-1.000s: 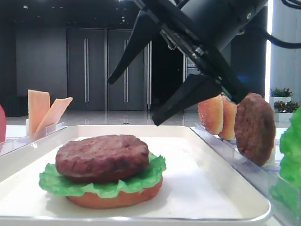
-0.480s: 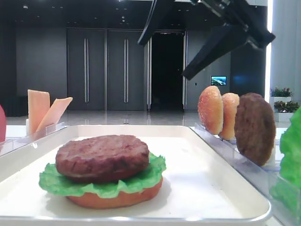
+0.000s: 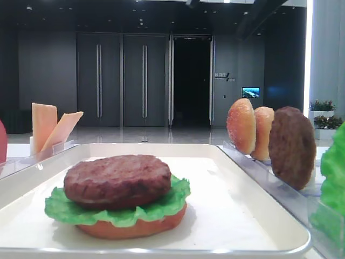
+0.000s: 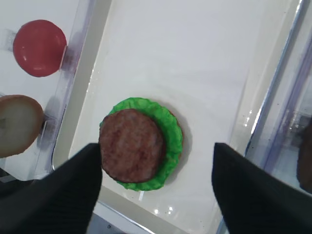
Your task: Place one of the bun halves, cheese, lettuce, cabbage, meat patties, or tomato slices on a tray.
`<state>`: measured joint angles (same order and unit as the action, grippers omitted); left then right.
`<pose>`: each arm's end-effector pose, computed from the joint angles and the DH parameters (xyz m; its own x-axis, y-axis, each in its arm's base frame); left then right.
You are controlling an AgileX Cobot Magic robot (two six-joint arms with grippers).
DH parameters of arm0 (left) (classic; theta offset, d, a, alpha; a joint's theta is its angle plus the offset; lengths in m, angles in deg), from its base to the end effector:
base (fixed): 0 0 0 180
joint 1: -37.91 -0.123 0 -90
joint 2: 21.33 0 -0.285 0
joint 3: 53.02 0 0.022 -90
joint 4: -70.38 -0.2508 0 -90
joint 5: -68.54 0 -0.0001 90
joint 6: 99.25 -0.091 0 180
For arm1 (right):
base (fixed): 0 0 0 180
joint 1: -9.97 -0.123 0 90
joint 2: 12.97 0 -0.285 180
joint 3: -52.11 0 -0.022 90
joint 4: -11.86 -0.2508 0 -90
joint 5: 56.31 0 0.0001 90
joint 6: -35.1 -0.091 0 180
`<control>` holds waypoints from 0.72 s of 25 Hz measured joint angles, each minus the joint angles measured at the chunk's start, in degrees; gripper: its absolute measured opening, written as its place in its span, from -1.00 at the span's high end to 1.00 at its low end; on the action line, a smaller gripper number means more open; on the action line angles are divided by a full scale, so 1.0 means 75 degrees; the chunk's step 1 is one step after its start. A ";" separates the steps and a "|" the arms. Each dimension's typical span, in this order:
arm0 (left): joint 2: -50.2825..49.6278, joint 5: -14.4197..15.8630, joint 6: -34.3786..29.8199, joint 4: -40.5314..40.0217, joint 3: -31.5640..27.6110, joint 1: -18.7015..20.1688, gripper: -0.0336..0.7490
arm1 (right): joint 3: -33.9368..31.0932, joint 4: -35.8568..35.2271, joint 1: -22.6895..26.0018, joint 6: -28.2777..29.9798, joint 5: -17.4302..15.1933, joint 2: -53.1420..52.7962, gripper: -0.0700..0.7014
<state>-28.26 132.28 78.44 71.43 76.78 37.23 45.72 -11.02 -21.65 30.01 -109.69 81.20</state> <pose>-0.0061 -0.0016 0.2652 -0.5127 0.0261 -0.8582 0.0188 0.9996 0.0192 0.2510 0.1879 0.3068 -0.9132 -0.1950 -0.3577 -0.3427 0.8425 0.4156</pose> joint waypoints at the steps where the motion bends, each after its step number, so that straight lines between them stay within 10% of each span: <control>1: 0.0000 0.0000 0.0000 0.0000 0.0000 0.0000 -0.71 | 0.0099 0.0073 0.0071 -0.0010 -0.0138 0.0000 -0.44; 18: 0.0000 0.0000 0.0000 0.0000 0.0000 0.0000 -0.71 | 0.0393 0.1278 0.3611 0.0942 -0.2192 -0.0248 -0.44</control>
<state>-28.26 132.28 78.44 71.43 76.78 37.23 48.67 -1.44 5.43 37.07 -126.13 79.34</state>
